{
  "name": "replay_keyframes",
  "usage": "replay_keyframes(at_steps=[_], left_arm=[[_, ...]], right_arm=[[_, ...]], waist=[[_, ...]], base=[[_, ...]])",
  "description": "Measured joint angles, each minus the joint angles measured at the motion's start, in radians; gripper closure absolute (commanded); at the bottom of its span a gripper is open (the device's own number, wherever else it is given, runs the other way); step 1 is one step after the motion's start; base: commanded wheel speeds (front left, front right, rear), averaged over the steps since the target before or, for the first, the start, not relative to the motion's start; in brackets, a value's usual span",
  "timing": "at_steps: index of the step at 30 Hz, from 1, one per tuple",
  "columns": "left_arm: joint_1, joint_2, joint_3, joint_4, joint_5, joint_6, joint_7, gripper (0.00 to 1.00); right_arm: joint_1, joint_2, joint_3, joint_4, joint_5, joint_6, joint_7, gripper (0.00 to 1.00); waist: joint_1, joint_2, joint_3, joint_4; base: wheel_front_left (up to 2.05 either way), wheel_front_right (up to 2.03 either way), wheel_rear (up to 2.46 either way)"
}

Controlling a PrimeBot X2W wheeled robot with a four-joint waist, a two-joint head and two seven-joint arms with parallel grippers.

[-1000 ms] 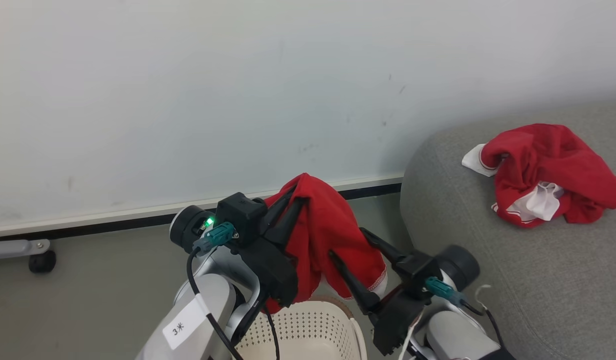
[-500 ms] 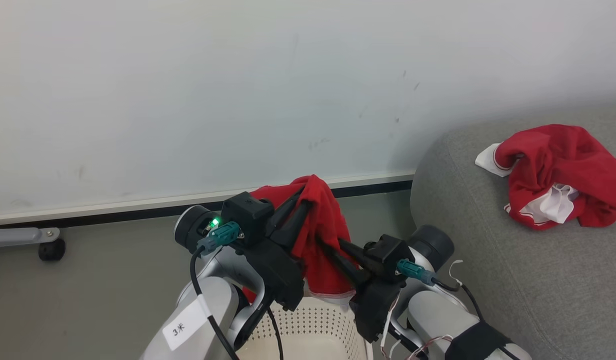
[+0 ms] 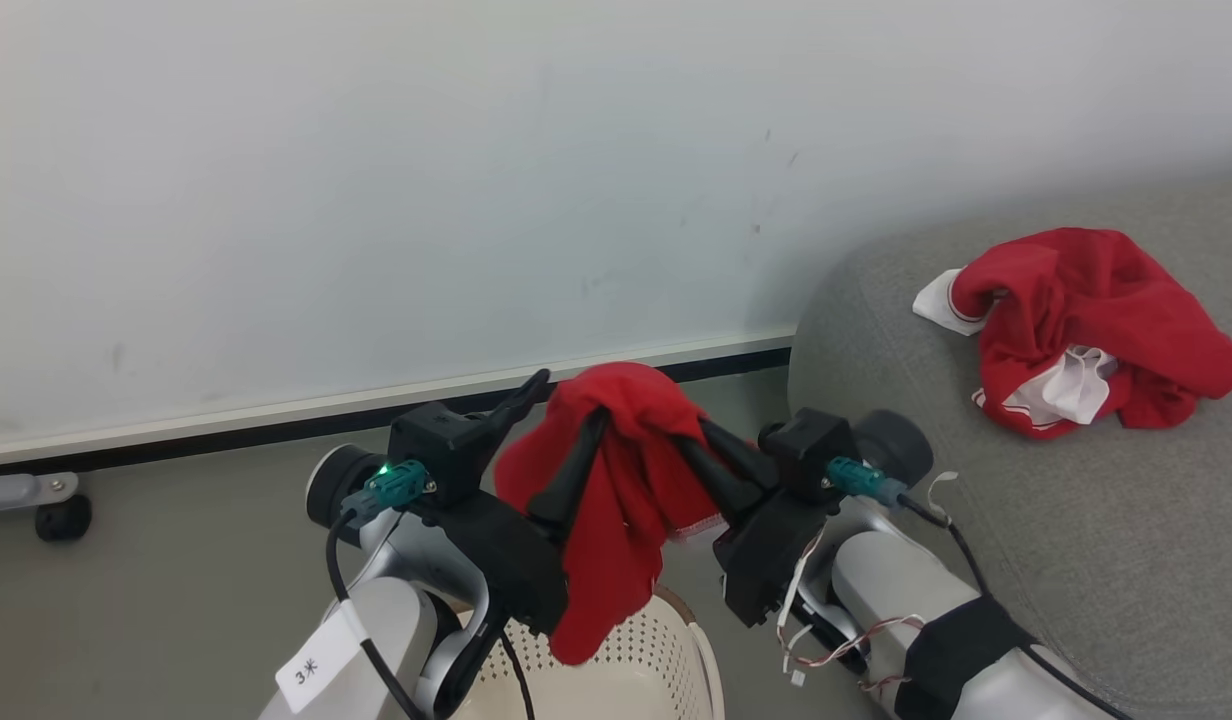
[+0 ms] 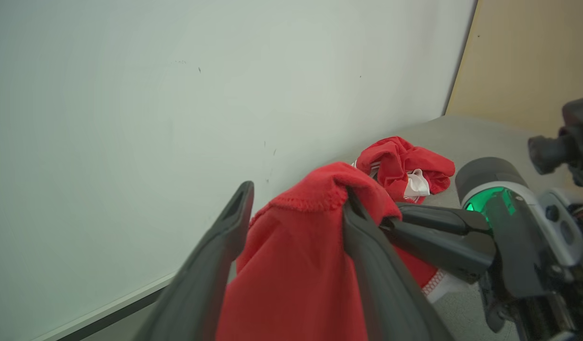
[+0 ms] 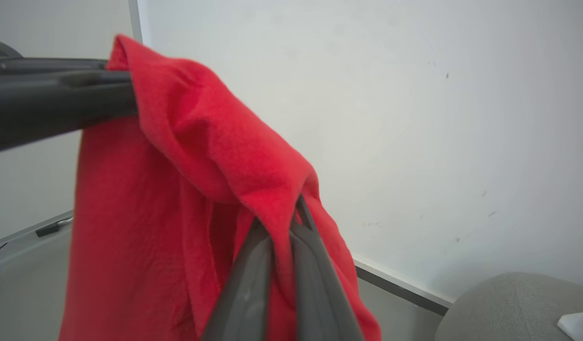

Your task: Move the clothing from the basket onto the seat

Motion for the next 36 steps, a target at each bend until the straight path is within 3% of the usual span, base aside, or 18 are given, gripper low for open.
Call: replay_keyframes(at_steps=[19,36], left_arm=[[0.116,0.027,0.014,-0.078,-0.017,0.008,-0.027,0.0],[0.182,0.021,-0.034,-0.148,-0.019,0.007,-0.043,0.0]], right_arm=[[0.011,-0.136,-0.118,-0.044,0.016,-0.011,-0.001,1.0],[0.108,-0.223,-0.164,-0.175,0.013,-0.066,-0.001,1.0]], waist=[[0.0,0.0,0.008,-0.1],[-0.0001,0.0001,0.028,-0.295]], base=[[0.0,0.0,0.0],[0.0,0.0,0.0]])
